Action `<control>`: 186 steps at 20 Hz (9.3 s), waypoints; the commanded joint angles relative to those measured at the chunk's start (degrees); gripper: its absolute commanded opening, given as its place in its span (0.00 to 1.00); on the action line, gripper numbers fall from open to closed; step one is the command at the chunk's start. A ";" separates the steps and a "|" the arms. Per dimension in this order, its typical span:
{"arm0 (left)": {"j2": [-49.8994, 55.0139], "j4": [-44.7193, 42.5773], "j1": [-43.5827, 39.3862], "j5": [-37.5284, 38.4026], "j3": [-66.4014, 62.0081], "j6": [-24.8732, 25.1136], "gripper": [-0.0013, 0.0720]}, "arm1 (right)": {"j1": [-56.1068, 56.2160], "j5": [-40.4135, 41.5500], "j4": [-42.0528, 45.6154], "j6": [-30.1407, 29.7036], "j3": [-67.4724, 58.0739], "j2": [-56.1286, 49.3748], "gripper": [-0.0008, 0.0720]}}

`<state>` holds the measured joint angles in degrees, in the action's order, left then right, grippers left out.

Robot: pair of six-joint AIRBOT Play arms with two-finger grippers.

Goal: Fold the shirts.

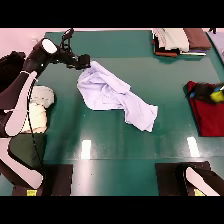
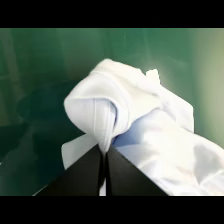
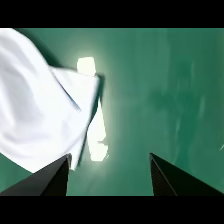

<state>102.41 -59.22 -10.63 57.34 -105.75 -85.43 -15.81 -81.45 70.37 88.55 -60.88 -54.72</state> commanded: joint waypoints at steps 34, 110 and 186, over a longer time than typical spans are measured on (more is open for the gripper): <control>-51.76 -18.73 3.89 6.64 -9.27 1.86 0.05 | -2.14 2.62 -6.84 -6.86 -42.42 9.73 0.03; -60.87 -3.02 15.72 -1.16 -6.36 4.35 0.05 | -10.21 6.38 -14.86 -11.98 -44.30 13.07 0.04; -51.89 2.21 -3.15 3.43 80.17 -5.99 0.05 | -10.47 -3.50 10.64 -8.52 13.31 -0.92 0.58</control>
<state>50.57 -57.08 -13.69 60.88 -25.34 -92.77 -18.72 -82.39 78.54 81.54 -53.56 -55.61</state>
